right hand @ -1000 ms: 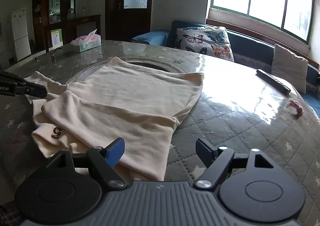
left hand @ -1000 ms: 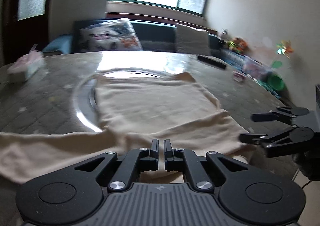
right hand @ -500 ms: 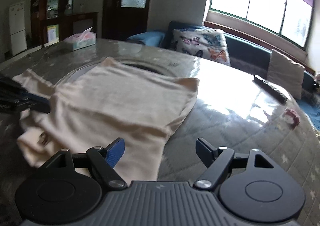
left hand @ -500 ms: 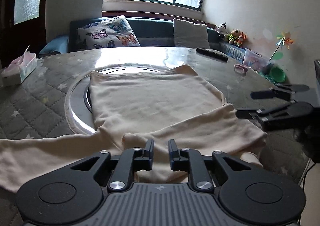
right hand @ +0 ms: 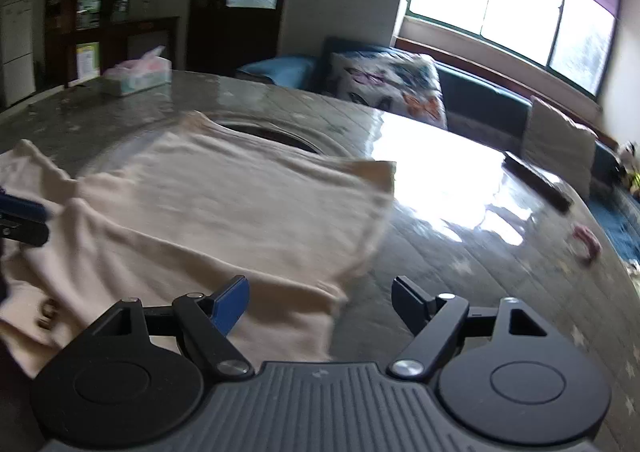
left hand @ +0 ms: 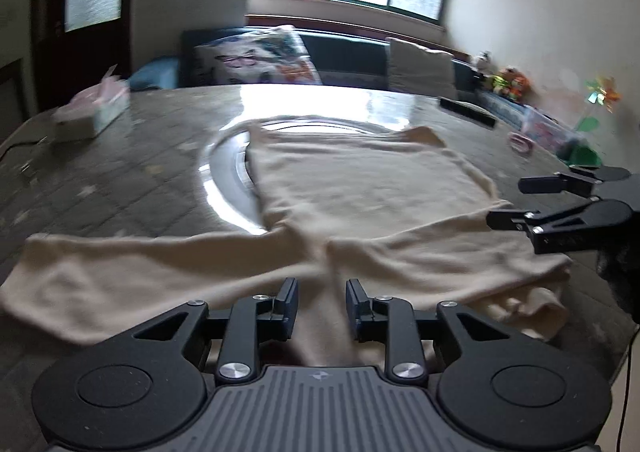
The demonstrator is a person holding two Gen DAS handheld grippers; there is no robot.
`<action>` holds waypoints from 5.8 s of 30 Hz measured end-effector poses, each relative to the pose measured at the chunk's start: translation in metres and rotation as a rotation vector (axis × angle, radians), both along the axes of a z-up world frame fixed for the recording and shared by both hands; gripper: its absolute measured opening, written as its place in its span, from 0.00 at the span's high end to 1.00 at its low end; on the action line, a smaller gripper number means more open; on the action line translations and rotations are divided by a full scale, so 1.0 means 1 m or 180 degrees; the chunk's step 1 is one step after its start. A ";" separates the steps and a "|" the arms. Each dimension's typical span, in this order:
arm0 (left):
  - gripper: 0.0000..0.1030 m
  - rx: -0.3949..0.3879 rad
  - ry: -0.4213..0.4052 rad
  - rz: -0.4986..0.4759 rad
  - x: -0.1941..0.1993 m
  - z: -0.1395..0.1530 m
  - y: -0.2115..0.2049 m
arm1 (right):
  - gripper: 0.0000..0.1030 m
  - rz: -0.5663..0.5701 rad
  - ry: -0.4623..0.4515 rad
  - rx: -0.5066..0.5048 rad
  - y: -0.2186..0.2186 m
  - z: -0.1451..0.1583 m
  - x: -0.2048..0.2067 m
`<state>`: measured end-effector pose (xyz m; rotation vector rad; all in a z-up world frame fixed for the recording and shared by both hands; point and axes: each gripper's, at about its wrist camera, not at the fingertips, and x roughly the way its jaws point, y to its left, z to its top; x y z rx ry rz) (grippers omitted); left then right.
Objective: Fold clothes
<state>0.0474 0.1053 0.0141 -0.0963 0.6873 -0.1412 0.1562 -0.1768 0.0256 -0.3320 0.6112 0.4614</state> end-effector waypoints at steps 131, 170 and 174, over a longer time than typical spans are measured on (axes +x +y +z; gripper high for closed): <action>0.63 0.0499 -0.0273 -0.0119 -0.021 0.031 -0.004 | 0.91 0.0086 0.0337 0.0618 -0.027 0.030 -0.010; 0.68 0.1140 -0.0316 -0.1093 -0.041 0.011 -0.051 | 0.78 0.0344 0.0441 0.0287 -0.033 0.001 -0.037; 0.61 0.1343 -0.0361 -0.1414 -0.060 0.003 -0.068 | 0.72 0.0363 0.0372 0.0320 -0.037 0.011 -0.045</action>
